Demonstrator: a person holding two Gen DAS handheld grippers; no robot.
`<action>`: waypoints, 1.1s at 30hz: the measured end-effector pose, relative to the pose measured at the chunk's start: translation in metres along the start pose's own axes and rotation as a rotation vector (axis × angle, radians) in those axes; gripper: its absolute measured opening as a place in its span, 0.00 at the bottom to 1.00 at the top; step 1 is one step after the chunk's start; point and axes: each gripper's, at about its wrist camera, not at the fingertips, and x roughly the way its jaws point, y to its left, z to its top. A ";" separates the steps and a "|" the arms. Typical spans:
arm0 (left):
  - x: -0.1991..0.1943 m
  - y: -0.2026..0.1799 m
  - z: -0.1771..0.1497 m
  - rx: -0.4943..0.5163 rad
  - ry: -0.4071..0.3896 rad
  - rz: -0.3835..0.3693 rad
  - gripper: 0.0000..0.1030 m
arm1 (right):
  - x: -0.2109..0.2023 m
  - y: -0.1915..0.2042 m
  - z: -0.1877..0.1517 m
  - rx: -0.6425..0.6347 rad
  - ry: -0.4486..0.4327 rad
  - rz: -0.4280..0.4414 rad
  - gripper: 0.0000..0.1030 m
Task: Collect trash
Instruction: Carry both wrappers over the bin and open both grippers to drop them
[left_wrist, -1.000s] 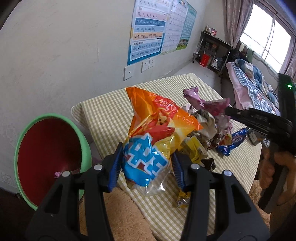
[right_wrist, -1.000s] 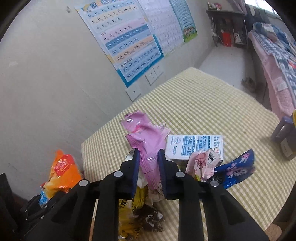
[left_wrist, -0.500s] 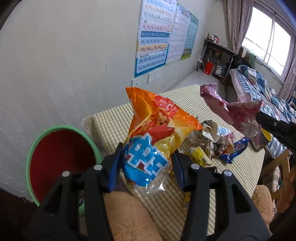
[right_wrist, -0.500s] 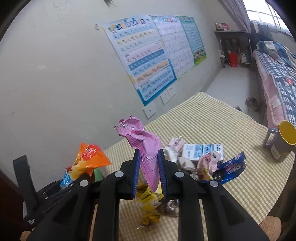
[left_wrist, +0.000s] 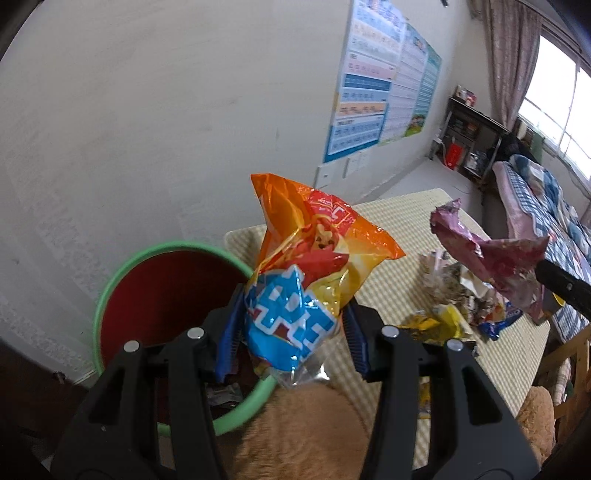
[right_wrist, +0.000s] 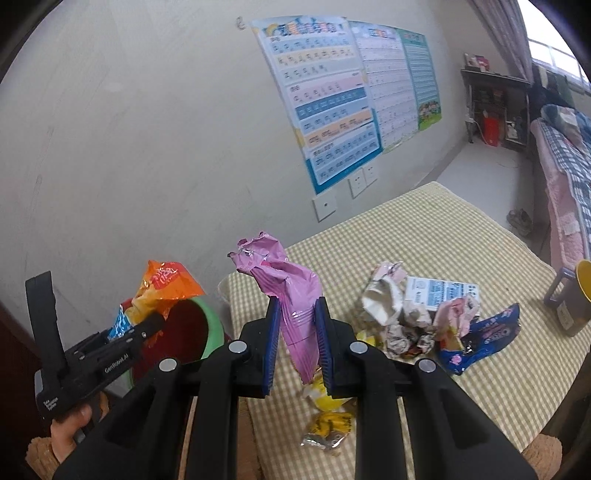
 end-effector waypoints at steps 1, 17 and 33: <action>0.000 0.008 -0.001 -0.012 -0.002 0.009 0.46 | 0.002 0.004 -0.001 -0.009 0.006 0.002 0.19; 0.006 0.100 -0.027 -0.148 0.045 0.171 0.46 | 0.062 0.087 -0.009 -0.163 0.118 0.089 0.19; 0.017 0.129 -0.043 -0.190 0.099 0.214 0.46 | 0.101 0.137 -0.011 -0.236 0.178 0.145 0.19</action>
